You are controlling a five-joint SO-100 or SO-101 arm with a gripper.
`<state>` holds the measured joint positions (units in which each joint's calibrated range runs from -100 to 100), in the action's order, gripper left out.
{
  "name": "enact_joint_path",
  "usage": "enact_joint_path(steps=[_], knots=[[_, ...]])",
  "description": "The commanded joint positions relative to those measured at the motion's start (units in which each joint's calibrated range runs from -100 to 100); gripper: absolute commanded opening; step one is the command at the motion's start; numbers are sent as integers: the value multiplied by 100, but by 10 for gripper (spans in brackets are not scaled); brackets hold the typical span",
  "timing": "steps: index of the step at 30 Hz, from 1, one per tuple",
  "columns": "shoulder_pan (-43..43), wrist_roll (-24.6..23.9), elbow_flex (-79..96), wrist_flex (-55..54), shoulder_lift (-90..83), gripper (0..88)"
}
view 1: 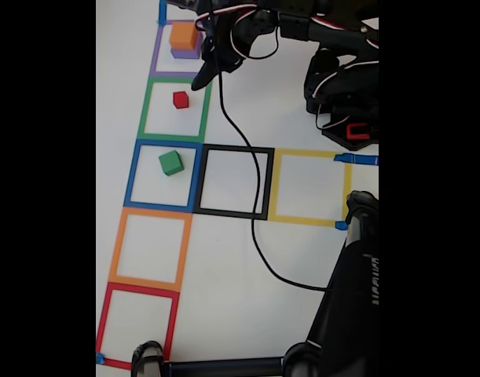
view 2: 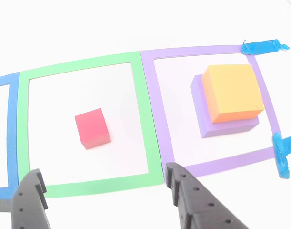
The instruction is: Tower of hanoi
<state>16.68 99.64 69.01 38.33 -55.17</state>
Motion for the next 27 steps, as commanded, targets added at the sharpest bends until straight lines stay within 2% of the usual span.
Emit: enact_joint_path(steps=[1, 15, 27], knots=[[68, 36, 1081, -2465, 354, 295], [-201, 36, 2590, -7525, 3147, 297], [-268, 36, 2099, -9461, 5392, 302]])
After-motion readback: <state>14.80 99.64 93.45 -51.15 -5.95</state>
